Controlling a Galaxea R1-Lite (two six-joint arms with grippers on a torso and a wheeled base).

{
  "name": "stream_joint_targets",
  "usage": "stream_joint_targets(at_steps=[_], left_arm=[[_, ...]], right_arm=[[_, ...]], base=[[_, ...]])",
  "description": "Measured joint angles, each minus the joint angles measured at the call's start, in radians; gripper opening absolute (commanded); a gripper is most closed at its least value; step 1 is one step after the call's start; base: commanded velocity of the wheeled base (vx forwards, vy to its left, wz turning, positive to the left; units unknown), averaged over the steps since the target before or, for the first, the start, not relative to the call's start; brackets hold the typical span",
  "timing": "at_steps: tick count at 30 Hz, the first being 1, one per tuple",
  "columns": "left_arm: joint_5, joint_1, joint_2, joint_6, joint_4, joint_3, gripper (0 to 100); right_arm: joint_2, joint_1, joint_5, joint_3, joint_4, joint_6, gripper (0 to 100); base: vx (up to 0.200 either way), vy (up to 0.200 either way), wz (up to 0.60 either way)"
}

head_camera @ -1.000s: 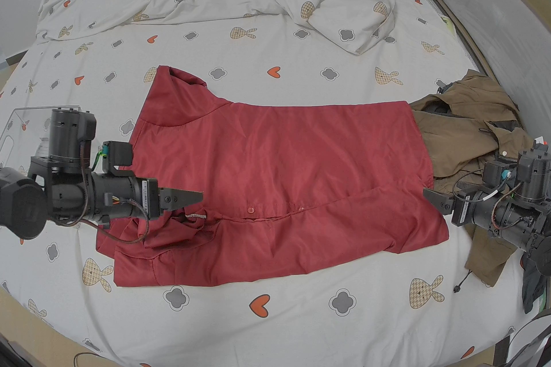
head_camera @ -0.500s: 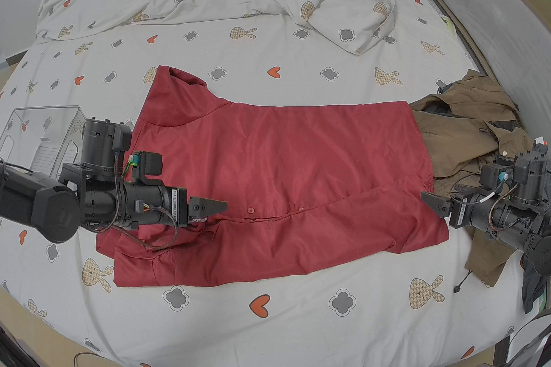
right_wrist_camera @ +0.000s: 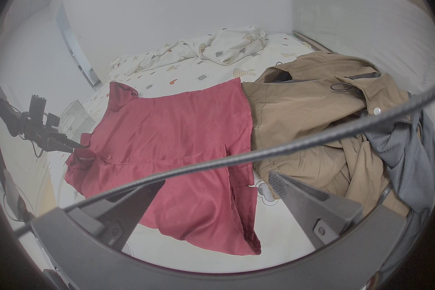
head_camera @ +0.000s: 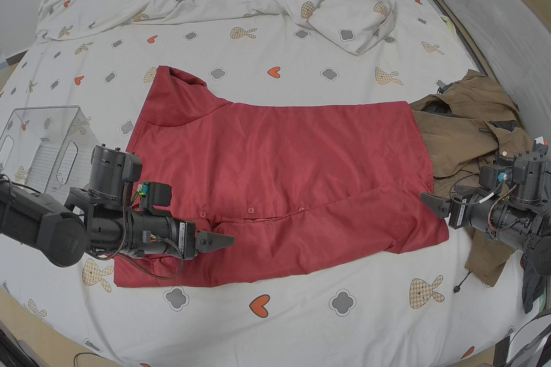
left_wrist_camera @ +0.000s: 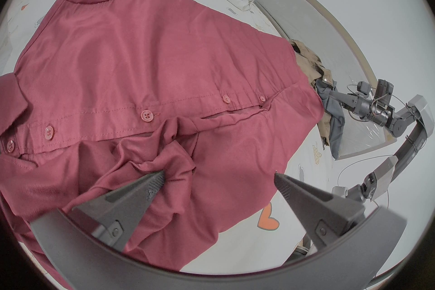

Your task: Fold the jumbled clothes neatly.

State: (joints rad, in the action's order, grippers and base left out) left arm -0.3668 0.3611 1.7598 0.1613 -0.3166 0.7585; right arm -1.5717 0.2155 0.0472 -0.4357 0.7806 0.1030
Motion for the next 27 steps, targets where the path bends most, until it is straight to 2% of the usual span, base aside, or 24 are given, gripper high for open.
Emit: stream_joint_targets(at_steps=[7,21,27], left_arm=[[0.0,0.013,0.061,0.001,-0.116,-0.043,100],[0.009,0.015,0.124,-0.001,-0.158,-0.078,100],[0.079,-0.003,0.132,-0.009,-0.201,-0.082,100]], right_arm=[[-0.001,0.0,0.0,0.0,0.0,0.0,100],[-0.012,0.0,0.0,0.005,0.001,0.0,100],[-0.012,0.0,0.0,0.005,0.001,0.0,100]], base=[[0.0,0.0,0.0],[0.0,0.0,0.0],[0.0,0.0,0.0]])
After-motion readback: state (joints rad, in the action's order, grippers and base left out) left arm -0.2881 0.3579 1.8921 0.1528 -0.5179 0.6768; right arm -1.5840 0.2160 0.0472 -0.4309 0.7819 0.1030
